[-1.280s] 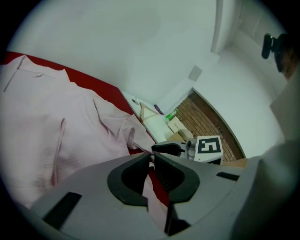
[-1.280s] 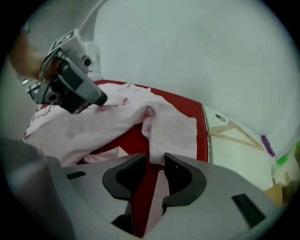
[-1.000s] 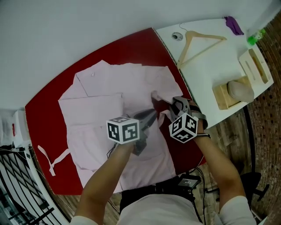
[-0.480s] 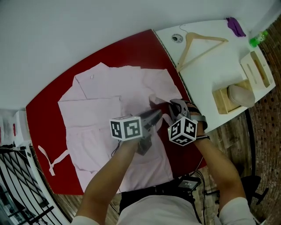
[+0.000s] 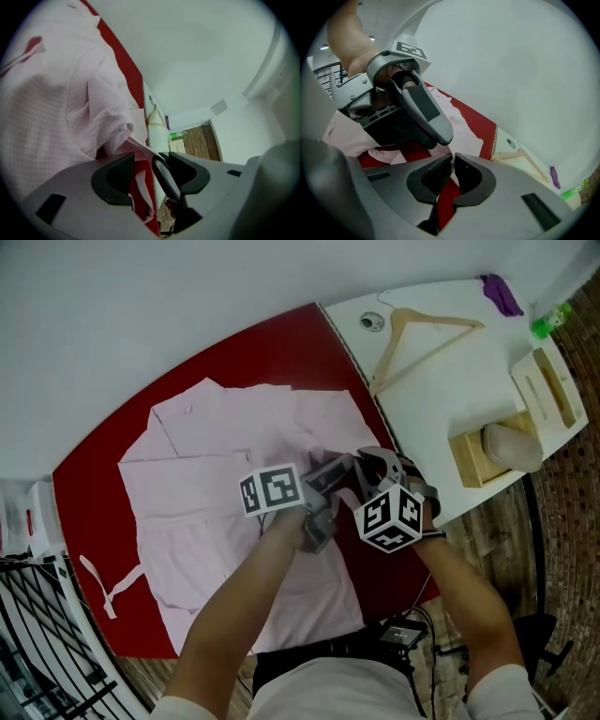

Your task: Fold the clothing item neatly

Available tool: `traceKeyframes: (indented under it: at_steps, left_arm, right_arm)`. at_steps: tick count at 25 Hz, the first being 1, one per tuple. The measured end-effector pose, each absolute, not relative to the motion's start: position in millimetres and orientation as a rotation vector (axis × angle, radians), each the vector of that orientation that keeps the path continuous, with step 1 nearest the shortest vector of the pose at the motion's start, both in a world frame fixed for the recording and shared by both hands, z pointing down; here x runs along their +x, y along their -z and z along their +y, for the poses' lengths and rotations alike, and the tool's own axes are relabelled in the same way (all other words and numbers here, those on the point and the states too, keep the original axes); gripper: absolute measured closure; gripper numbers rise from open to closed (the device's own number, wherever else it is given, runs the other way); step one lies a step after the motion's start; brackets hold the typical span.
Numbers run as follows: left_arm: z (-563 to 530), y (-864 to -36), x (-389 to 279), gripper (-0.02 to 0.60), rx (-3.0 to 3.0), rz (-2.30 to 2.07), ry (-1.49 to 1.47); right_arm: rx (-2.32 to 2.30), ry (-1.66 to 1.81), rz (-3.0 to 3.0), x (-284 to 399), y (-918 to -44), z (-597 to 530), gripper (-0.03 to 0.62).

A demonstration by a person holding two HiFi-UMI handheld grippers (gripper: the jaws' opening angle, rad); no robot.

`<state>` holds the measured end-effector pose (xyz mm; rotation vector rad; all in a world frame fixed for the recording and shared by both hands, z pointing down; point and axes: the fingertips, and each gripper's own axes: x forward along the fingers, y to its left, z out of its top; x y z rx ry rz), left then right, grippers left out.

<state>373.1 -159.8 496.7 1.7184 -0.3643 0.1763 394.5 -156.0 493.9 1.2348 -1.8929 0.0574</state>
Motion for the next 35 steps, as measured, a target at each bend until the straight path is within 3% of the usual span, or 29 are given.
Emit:
traceKeyframes:
  at_steps: [9, 29, 31, 35]
  left_arm:
    - [-171, -502, 374, 0.339, 1.529, -0.386, -0.051]
    - [-213, -495, 374, 0.341, 1.451, -0.513, 0.112]
    - [-217, -490, 374, 0.373, 1.491, -0.516, 0.107]
    - [-219, -484, 375, 0.542, 1.576, -0.52, 0.068]
  right_arm:
    - [1.261, -0.053, -1.919, 393, -483, -160, 0.562]
    - [1.343, -0.031, -1.971, 397, -459, -159, 0.562]
    - [1.342, -0.034, -1.971, 398, -461, -157, 0.562]
    - [1.344, -0.043, -1.967, 400, -465, -152, 0.562]
